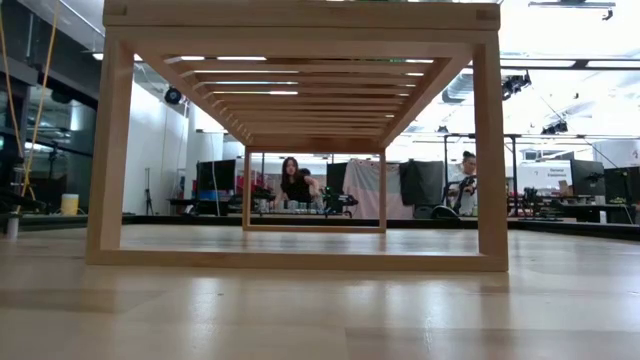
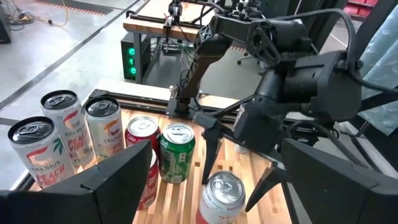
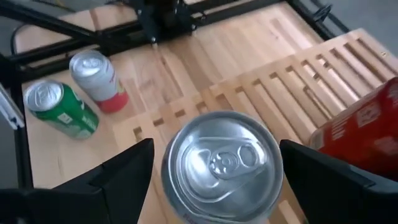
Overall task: Place canned beverage on shelf
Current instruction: Put the pink white soda can on the shelf
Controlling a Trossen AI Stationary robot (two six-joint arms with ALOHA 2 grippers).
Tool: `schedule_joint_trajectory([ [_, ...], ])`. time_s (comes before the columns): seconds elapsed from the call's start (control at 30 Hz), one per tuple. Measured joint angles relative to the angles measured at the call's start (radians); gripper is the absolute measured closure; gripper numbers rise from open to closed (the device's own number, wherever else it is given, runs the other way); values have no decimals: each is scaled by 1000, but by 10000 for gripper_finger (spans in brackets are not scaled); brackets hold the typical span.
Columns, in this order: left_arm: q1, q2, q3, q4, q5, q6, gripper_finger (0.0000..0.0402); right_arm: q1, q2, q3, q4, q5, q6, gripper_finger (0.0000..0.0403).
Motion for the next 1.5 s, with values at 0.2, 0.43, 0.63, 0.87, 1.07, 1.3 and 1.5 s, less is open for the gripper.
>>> schedule_joint_trajectory([
  [0.2, 0, 0, 0, 0, 0, 0, 53, -22, -1, -14, 15, -40, -17, 73],
  [0.43, 0, 0, 0, -1, 0, 0, 53, -42, -1, -14, 18, -87, -118, 110],
  [0.63, 0, 0, 0, -20, -1, 0, 53, -52, -32, -15, -11, -184, -267, 131],
  [0.87, 0, 0, 0, -18, -4, 0, 53, -34, -116, -14, -151, -356, -393, 131],
  [1.07, 0, 0, 0, -5, -25, -1, 53, 16, -149, -14, -273, -365, -392, 131],
  [1.3, 0, 0, 0, 15, -107, -24, 53, 34, -160, -15, -341, -297, -450, 131],
  [1.5, 0, 0, 0, 23, -108, -28, 53, 35, -311, -189, -236, -297, -437, 131],
])
